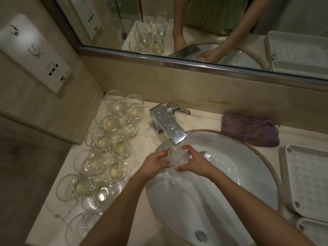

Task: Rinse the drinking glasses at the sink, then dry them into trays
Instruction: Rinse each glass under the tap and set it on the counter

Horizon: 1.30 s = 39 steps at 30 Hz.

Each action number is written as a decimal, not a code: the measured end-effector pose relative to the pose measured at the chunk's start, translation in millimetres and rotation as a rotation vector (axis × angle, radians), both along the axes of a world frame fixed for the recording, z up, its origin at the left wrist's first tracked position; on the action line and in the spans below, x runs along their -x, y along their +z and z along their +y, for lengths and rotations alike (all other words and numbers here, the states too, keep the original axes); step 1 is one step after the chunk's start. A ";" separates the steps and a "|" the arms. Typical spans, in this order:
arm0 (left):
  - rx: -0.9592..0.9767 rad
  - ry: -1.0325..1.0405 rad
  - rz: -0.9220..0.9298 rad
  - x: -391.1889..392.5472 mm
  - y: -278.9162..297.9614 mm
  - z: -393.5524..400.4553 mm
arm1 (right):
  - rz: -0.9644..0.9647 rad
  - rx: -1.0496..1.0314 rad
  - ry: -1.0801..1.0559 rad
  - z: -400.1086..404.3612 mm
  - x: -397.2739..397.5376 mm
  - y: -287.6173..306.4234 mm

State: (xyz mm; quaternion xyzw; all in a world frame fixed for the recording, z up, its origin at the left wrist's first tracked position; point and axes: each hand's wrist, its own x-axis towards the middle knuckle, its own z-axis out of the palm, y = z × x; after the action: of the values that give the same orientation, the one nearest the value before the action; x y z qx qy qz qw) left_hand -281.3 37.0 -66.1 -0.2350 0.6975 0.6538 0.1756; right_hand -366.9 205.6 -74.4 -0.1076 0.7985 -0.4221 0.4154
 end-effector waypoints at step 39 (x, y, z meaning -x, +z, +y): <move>-0.141 -0.038 0.012 10.7 7.6 1.8 | -0.016 0.089 -0.092 2.5 0.3 -0.9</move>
State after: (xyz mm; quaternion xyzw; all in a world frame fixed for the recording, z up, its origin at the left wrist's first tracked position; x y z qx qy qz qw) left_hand -291.9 38.7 -58.5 -0.2052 0.6551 0.6992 0.1998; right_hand -367.2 208.0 -75.3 -0.0854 0.7798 -0.4766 0.3969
